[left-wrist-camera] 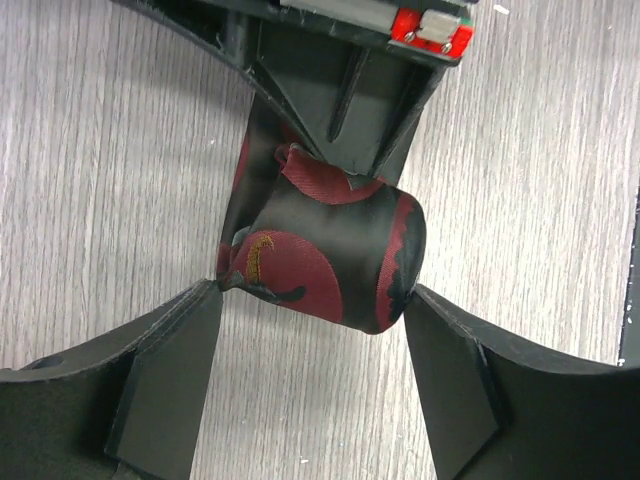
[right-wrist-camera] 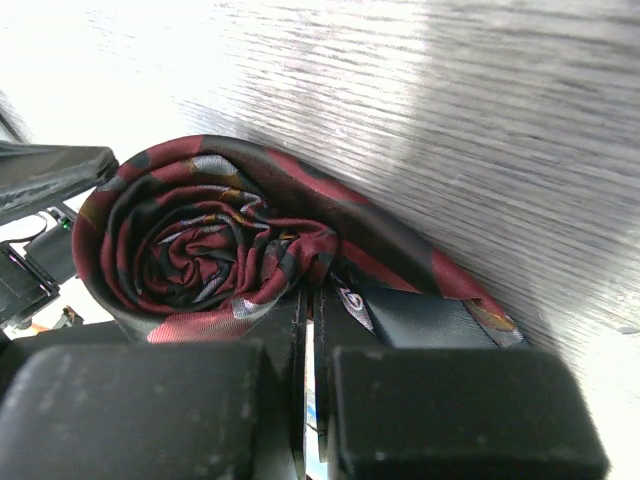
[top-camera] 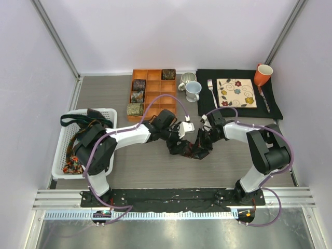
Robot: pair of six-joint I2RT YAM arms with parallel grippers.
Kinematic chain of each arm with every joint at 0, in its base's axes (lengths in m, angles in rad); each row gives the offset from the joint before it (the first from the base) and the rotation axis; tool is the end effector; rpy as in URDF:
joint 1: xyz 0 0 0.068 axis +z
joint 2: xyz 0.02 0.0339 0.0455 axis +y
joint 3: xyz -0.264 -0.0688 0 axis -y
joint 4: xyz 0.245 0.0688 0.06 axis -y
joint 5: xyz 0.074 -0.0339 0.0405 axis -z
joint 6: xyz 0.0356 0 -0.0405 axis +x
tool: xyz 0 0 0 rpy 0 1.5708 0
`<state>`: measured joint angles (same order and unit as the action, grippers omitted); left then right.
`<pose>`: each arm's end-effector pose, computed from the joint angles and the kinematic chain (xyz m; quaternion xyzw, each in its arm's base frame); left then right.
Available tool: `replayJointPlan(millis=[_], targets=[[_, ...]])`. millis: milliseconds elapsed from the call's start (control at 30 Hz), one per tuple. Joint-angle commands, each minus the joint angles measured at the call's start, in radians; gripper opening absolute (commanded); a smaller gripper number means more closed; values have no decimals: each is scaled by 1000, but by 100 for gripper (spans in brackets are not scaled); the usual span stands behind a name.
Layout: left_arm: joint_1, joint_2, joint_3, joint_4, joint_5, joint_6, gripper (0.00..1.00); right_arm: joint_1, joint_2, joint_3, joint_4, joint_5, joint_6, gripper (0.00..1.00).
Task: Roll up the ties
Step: Roll the tie at the center of the board.
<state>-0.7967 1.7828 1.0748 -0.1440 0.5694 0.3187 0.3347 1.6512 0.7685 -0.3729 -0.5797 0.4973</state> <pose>0.2443 -0.2774 0.1796 0.5593 0.7100 -0.3354 0.2657 0.2536 0.1089 0.1268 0.0321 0.9469 0.3190 0.0235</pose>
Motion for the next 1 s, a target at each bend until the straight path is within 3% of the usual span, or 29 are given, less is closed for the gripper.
replayJointPlan(millis=[0, 67, 100, 300, 367, 467, 667, 967], targets=[[2, -55, 14, 47, 30, -7, 79, 6, 51, -20, -54, 193, -69, 1], [2, -104, -15, 67, 23, -7, 82, 7, 68, -15, -47, 205, -71, 1], [7, -134, -32, 86, 26, -7, 99, 13, 73, -12, -46, 210, -72, 1], [11, -355, -223, 338, 69, -15, 100, 21, 107, 17, -60, 221, -86, 1], [13, -336, -236, 315, 58, -5, 100, 27, 114, 23, -61, 218, -94, 1], [14, -280, -141, 17, 161, 233, 100, 38, 125, 32, -66, 204, -100, 1], [8, -195, -168, 210, 116, 175, 100, 52, 148, 46, -66, 178, -118, 1], [-2, -69, -135, 256, 116, 218, 100, 53, 173, 78, -64, 158, -138, 1]])
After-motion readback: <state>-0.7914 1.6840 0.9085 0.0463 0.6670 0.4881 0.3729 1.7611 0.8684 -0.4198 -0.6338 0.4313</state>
